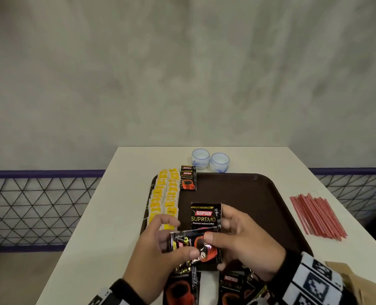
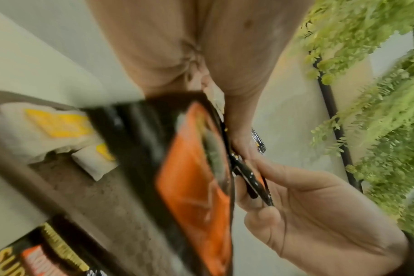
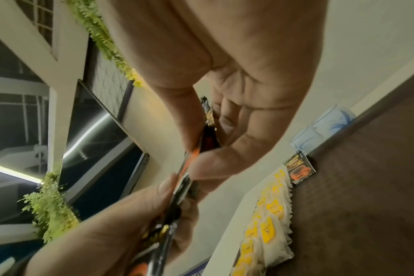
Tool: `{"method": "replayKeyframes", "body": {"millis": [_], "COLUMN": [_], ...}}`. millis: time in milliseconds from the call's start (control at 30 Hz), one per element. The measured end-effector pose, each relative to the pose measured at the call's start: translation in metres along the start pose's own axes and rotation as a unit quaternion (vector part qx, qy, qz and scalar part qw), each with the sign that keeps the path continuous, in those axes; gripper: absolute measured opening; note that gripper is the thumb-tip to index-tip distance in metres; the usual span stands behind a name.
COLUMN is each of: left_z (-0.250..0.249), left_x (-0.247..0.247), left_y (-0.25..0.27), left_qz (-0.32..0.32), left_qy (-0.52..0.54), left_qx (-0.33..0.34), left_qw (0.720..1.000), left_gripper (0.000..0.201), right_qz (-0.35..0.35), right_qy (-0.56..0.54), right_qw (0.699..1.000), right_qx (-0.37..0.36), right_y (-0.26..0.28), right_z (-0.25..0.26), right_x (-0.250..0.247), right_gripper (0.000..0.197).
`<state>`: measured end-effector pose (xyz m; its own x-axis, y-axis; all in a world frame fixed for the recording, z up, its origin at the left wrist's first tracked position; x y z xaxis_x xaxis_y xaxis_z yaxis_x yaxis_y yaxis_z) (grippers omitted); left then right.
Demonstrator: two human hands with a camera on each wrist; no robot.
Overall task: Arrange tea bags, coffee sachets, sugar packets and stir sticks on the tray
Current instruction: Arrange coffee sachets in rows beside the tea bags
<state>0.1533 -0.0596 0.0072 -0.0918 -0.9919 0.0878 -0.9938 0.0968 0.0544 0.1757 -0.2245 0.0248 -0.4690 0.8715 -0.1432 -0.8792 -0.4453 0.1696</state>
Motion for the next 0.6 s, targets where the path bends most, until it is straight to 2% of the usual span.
{"method": "replayKeyframes", "body": {"millis": [100,167,233,267,300,367,433,467,533,600], "left_z": [0.011,0.016,0.025,0.037,0.05,0.075,0.104,0.105,0.104,0.102], "left_x": [-0.006,-0.011,-0.016,-0.02,-0.022,-0.03,-0.04,-0.04,-0.027,-0.035], "left_y": [-0.001,0.0,0.0,-0.006,-0.014,-0.022,-0.038,-0.043,-0.046,-0.051], "left_qz": [0.001,0.01,0.019,0.019,0.016,0.047,0.068,0.072,0.137,0.111], "left_qy": [-0.026,-0.047,-0.067,-0.085,-0.102,-0.095,-0.127,-0.127,-0.066,-0.02], "left_qx": [-0.03,-0.049,-0.076,-0.084,-0.115,-0.125,-0.076,-0.1,-0.179,-0.218], "left_qw": [0.999,0.998,0.995,0.993,0.988,0.987,0.987,0.984,0.972,0.969], "left_gripper": [0.051,0.046,0.056,0.058,0.051,0.025,0.065,0.072,0.056,0.044], "right_qz": [-0.015,-0.071,-0.14,-0.17,-0.193,-0.207,-0.215,-0.222,-0.234,-0.23], "right_qy": [0.004,0.048,0.077,0.083,0.092,0.123,0.139,0.124,0.097,0.105], "right_qw": [1.0,0.996,0.985,0.979,0.972,0.963,0.954,0.952,0.948,0.943], "right_qx": [0.026,0.038,0.063,0.079,0.093,0.12,0.158,0.173,0.194,0.215], "right_y": [-0.011,-0.03,-0.057,-0.075,-0.096,-0.137,-0.169,-0.18,-0.199,-0.212], "right_z": [-0.003,-0.006,-0.009,-0.013,-0.018,-0.033,-0.048,-0.053,-0.061,-0.066], "right_x": [-0.009,-0.023,-0.04,-0.048,-0.056,-0.066,-0.069,-0.069,-0.068,-0.068], "right_gripper": [0.024,0.018,0.012,0.016,0.023,0.03,0.023,0.023,0.026,0.027]}}
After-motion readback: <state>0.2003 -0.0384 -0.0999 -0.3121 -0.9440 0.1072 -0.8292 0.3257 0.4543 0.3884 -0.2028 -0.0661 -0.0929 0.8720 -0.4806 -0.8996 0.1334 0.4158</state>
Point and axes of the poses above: each hand's wrist, its own y-axis away from the middle knuckle, its own x-axis out of the palm, z = x × y, the point moved 5 cm from there along -y, towards the middle knuckle, and after that the axes turned 8 degrees about y, right-handed, at the moved point
